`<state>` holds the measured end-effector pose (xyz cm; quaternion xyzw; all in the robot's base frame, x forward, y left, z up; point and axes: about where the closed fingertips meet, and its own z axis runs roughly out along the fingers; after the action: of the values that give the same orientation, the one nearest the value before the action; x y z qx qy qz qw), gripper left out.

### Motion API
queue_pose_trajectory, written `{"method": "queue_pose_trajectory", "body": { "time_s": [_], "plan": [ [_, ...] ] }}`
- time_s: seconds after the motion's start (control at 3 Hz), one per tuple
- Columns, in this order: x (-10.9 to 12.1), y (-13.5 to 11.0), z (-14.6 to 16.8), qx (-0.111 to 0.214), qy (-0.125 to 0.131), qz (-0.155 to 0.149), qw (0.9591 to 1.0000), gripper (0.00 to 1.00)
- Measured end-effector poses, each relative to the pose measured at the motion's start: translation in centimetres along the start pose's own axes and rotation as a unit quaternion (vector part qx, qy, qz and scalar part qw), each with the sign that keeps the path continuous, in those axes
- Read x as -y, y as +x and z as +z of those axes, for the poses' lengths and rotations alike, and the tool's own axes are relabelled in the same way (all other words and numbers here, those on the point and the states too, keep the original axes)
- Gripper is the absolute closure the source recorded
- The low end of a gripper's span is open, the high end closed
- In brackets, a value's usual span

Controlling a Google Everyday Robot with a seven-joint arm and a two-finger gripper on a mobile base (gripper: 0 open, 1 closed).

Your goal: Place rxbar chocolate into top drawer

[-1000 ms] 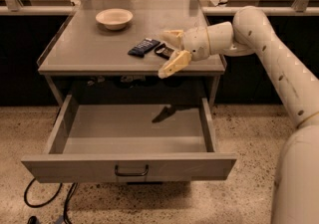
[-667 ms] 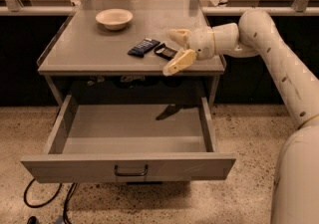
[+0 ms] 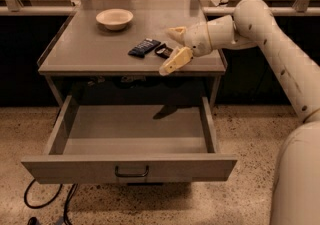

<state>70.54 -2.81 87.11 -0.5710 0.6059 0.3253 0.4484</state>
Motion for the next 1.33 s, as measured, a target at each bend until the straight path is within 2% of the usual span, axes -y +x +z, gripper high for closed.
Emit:
{"method": "queue_pose_trajectory", "body": {
  "time_s": [0.33,0.67,1.0,1.33],
  "plan": [
    [3.8,0.8,0.6,-0.131,0.071,0.012,0.9888,0.0],
    [5.4,4.1,-1.2,-0.191,0.102,0.032,0.9758,0.0],
    [5.8,4.7,-0.2,-0.198,0.096,0.04,0.9746,0.0],
    [8.4,8.4,-4.0,-0.248,0.184,0.138,0.9411,0.0]
  ]
}}
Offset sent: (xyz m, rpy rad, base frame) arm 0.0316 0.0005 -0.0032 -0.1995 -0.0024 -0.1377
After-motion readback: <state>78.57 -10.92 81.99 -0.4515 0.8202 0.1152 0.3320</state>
